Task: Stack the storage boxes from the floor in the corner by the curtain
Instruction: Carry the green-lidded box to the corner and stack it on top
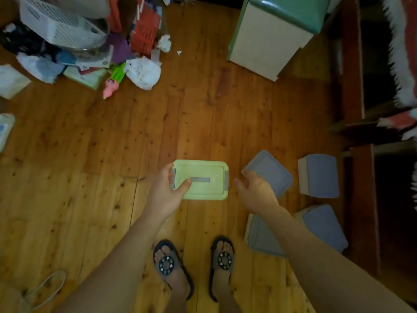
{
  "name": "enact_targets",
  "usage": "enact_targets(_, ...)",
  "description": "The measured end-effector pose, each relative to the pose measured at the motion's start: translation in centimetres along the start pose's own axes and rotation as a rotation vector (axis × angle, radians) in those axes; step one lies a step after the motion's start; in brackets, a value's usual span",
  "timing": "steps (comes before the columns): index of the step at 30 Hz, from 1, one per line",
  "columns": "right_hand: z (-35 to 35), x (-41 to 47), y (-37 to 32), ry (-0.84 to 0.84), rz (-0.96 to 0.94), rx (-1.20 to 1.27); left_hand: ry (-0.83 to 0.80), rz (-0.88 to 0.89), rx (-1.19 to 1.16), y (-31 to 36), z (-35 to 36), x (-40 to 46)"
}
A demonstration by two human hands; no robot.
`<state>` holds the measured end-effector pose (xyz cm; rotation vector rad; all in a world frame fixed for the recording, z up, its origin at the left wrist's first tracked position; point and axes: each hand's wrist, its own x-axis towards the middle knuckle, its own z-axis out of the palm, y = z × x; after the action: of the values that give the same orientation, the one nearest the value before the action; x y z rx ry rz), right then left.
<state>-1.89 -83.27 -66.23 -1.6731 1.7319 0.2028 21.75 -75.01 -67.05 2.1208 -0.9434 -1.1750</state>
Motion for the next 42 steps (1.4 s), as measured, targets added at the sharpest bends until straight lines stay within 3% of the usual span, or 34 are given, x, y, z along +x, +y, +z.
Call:
enact_targets(11, 13.0, 10.2, 7.2, -0.072, 0.09, -0.038, -0.137, -0.061, 0.138, -13.0, 7.6, 9.5)
enact_targets(18, 17.5, 14.8, 9.1, -0.076, 0.087, -0.019, -0.119, -0.063, 0.251, -18.1, 10.9, 13.3)
enact_targets(33, 22.5, 19.1, 10.4, -0.127, 0.151, 0.08, -0.155, -0.122, 0.186, -22.3, 14.0, 17.4)
enact_targets(42, 22.5, 18.7, 10.4, -0.053, 0.15, 0.094, -0.11, -0.093, 0.171, -22.3, 14.2, 16.9)
